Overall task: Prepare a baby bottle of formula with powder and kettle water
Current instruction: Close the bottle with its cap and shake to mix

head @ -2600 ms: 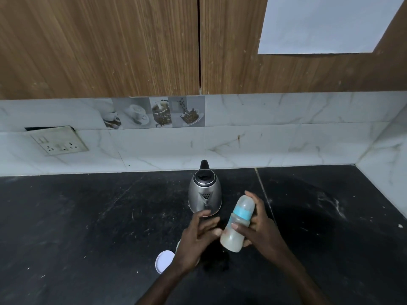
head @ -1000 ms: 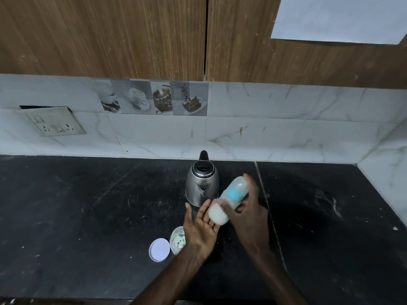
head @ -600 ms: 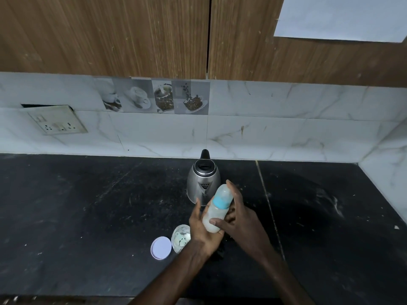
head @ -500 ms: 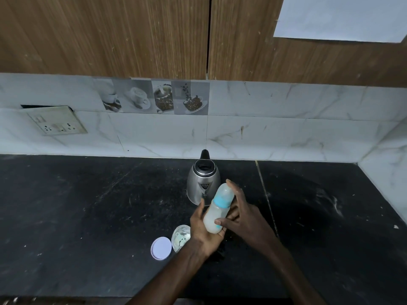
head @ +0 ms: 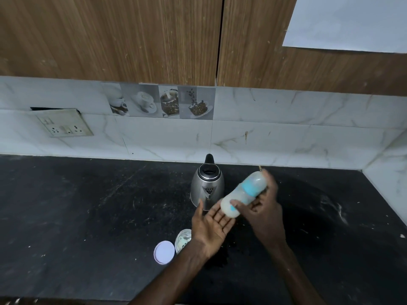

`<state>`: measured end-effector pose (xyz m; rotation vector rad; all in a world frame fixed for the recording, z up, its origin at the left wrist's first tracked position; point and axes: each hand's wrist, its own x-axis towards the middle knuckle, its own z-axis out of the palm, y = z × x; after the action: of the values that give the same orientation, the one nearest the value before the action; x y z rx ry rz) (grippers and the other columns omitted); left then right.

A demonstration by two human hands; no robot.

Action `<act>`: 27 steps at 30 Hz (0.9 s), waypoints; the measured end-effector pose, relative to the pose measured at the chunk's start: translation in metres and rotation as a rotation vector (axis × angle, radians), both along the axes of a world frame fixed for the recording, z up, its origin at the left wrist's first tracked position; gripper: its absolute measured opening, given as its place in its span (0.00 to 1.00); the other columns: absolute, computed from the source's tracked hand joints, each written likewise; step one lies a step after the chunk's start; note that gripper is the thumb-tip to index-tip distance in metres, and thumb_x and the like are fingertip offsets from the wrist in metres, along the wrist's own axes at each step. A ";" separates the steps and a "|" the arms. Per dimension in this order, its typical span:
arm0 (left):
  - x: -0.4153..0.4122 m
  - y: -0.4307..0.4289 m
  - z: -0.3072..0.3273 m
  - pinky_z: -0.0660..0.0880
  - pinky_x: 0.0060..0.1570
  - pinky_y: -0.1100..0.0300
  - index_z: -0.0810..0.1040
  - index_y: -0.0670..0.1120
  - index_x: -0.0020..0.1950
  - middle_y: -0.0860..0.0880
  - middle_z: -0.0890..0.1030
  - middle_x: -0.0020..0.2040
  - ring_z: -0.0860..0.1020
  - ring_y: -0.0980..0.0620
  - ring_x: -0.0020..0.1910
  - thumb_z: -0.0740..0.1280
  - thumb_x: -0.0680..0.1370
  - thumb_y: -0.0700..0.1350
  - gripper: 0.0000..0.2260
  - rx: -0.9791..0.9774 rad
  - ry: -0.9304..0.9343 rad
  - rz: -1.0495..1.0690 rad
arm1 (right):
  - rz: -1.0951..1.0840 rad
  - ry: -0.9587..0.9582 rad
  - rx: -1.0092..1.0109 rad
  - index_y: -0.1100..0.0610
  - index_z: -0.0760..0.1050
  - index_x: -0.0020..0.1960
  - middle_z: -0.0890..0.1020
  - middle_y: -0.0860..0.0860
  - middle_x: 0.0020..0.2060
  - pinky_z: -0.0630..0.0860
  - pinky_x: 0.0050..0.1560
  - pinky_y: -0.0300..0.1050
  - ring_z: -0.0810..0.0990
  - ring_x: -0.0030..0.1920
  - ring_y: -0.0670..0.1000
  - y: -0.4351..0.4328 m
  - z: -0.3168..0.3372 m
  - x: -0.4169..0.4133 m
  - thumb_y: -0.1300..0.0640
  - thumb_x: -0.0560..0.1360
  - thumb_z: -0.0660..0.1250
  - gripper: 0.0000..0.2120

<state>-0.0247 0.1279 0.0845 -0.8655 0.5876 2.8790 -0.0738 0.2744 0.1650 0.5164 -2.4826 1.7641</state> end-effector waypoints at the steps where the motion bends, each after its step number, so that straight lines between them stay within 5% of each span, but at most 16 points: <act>1: -0.002 -0.002 0.000 0.69 0.77 0.45 0.78 0.40 0.73 0.39 0.82 0.68 0.80 0.41 0.68 0.62 0.80 0.67 0.34 -0.022 -0.022 0.055 | -0.083 0.018 -0.039 0.34 0.55 0.79 0.81 0.36 0.55 0.85 0.53 0.50 0.86 0.50 0.43 -0.003 -0.001 0.001 0.53 0.66 0.85 0.53; 6: -0.005 -0.012 -0.003 0.68 0.77 0.41 0.78 0.39 0.72 0.40 0.83 0.67 0.79 0.40 0.70 0.62 0.81 0.65 0.33 -0.008 -0.041 0.178 | 0.045 0.069 0.316 0.32 0.54 0.78 0.81 0.39 0.60 0.84 0.52 0.54 0.85 0.49 0.47 -0.007 -0.012 0.011 0.42 0.65 0.83 0.52; 10: -0.005 -0.013 -0.003 0.71 0.75 0.47 0.78 0.41 0.73 0.43 0.84 0.67 0.80 0.43 0.69 0.60 0.82 0.67 0.33 -0.036 -0.050 0.179 | -0.236 0.050 -0.009 0.39 0.56 0.79 0.81 0.46 0.57 0.85 0.52 0.55 0.85 0.48 0.44 -0.009 -0.005 0.006 0.48 0.65 0.84 0.52; 14: -0.007 -0.005 -0.008 0.66 0.78 0.38 0.79 0.39 0.71 0.38 0.82 0.68 0.78 0.36 0.71 0.64 0.80 0.66 0.33 0.045 -0.033 0.177 | 0.010 0.065 0.326 0.34 0.53 0.78 0.82 0.44 0.62 0.83 0.52 0.51 0.86 0.50 0.48 -0.015 -0.014 0.022 0.43 0.65 0.83 0.53; 18: -0.009 -0.003 -0.004 0.69 0.77 0.46 0.80 0.41 0.71 0.42 0.83 0.67 0.80 0.43 0.69 0.61 0.81 0.67 0.33 -0.027 -0.039 0.168 | -0.317 0.040 0.006 0.39 0.55 0.79 0.83 0.51 0.61 0.84 0.51 0.49 0.85 0.48 0.46 -0.015 -0.001 0.006 0.47 0.67 0.84 0.52; 23: -0.011 0.002 -0.004 0.70 0.76 0.41 0.79 0.39 0.69 0.37 0.82 0.67 0.78 0.36 0.71 0.62 0.81 0.65 0.32 0.044 -0.044 0.185 | -0.067 -0.004 0.224 0.36 0.56 0.78 0.83 0.45 0.61 0.83 0.51 0.47 0.85 0.49 0.45 -0.022 -0.013 0.016 0.44 0.66 0.83 0.50; 27: -0.011 0.001 -0.004 0.68 0.77 0.46 0.80 0.41 0.71 0.41 0.84 0.66 0.79 0.42 0.70 0.61 0.81 0.67 0.32 -0.019 -0.057 0.165 | -0.281 -0.052 -0.013 0.39 0.56 0.78 0.82 0.51 0.64 0.81 0.49 0.37 0.85 0.50 0.44 -0.021 -0.008 0.007 0.50 0.69 0.83 0.49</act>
<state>-0.0353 0.1293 0.0809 -1.0420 0.5647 2.9865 -0.0665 0.2530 0.1571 0.1137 -2.4300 1.7017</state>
